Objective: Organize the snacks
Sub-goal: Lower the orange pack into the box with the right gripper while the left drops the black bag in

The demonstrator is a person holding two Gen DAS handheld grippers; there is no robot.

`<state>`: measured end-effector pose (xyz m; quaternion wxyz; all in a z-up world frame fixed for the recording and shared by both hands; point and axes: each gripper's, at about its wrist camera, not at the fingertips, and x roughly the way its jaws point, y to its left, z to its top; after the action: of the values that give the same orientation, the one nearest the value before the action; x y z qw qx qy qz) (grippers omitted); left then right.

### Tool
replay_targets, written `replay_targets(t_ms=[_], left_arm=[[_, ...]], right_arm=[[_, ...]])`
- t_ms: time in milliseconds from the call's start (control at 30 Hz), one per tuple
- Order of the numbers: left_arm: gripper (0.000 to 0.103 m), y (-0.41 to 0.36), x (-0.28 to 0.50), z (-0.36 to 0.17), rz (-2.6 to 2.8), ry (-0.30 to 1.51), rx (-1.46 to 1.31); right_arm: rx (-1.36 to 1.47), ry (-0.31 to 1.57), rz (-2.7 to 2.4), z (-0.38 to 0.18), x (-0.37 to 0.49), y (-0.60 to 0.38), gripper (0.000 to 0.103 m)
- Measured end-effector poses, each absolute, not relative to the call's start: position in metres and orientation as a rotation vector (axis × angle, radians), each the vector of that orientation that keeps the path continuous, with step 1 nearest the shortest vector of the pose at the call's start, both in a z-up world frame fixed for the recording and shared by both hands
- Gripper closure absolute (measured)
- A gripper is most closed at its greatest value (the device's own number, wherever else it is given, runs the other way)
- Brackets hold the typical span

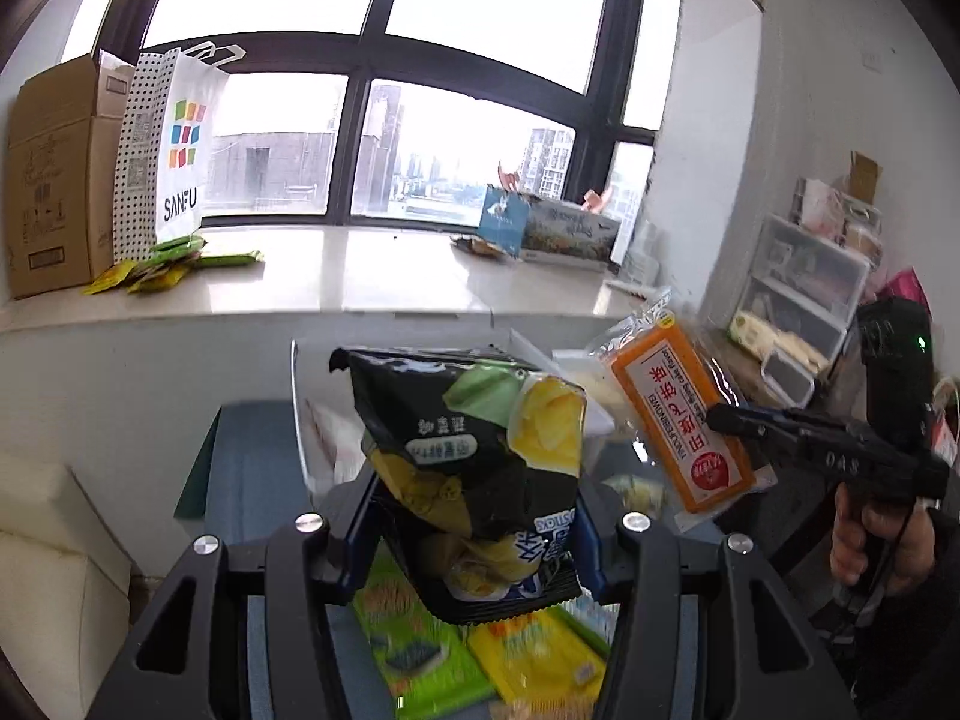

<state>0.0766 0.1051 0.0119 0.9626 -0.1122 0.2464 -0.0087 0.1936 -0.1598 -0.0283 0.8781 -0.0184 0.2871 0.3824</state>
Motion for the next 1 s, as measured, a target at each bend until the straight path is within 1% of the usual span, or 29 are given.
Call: replay_targets(t_ms=[67, 167, 267, 333, 367, 400, 433, 467, 500, 567, 667, 800, 1000], left_arm=[[0.046, 0.115, 0.107, 0.023, -0.007, 0.504, -0.228], [0.046, 0.125, 0.154, 0.026, 0.023, 0.533, -0.215], [0.046, 0.132, 0.198, 0.017, 0.041, 0.582, -0.213], [0.045, 0.134, 0.221, 0.006, 0.073, 0.608, -0.2], [0.041, 0.136, 0.233, 0.0, 0.086, 0.618, -0.202], [0.021, 0.137, 0.241, -0.005, 0.099, 0.632, -0.2], [0.009, 0.138, 0.251, -0.012, 0.119, 0.658, -0.191], [0.0, 0.139, 0.26, -0.018, 0.138, 0.676, -0.172], [0.0, 0.139, 0.264, -0.023, 0.149, 0.688, -0.153], [0.0, 0.14, 0.268, -0.03, 0.164, 0.718, -0.135], [0.0, 0.143, 0.26, -0.032, 0.153, 0.712, -0.169], [0.0, 0.142, 0.241, -0.024, 0.14, 0.698, -0.174], [0.0, 0.126, 0.174, -0.006, 0.074, 0.639, -0.149]], right_arm=[[-0.046, 0.578, 0.793, -0.013, 0.212, -0.145, 0.092], [-0.018, 0.611, 0.795, -0.002, 0.249, -0.123, 0.092], [-0.05, 0.637, 0.739, -0.005, 0.286, -0.1, 0.092], [-0.073, 0.685, 0.711, -0.017, 0.314, -0.085, 0.092], [-0.079, 0.707, 0.684, -0.023, 0.326, -0.079, 0.092], [-0.089, 0.723, 0.657, -0.029, 0.336, -0.076, 0.091], [-0.11, 0.736, 0.629, -0.035, 0.344, -0.072, 0.09], [-0.13, 0.747, 0.606, -0.04, 0.351, -0.072, 0.078], [-0.153, 0.76, 0.578, -0.045, 0.358, -0.069, 0.039], [-0.167, 0.75, 0.575, -0.046, 0.36, -0.071, 0.0], [-0.2, 0.686, 0.597, -0.038, 0.348, -0.074, 0.0], [-0.197, 0.649, 0.612, -0.026, 0.334, -0.081, 0.0], [-0.119, 0.603, 0.674, -0.014, 0.29, -0.119, 0.0]])
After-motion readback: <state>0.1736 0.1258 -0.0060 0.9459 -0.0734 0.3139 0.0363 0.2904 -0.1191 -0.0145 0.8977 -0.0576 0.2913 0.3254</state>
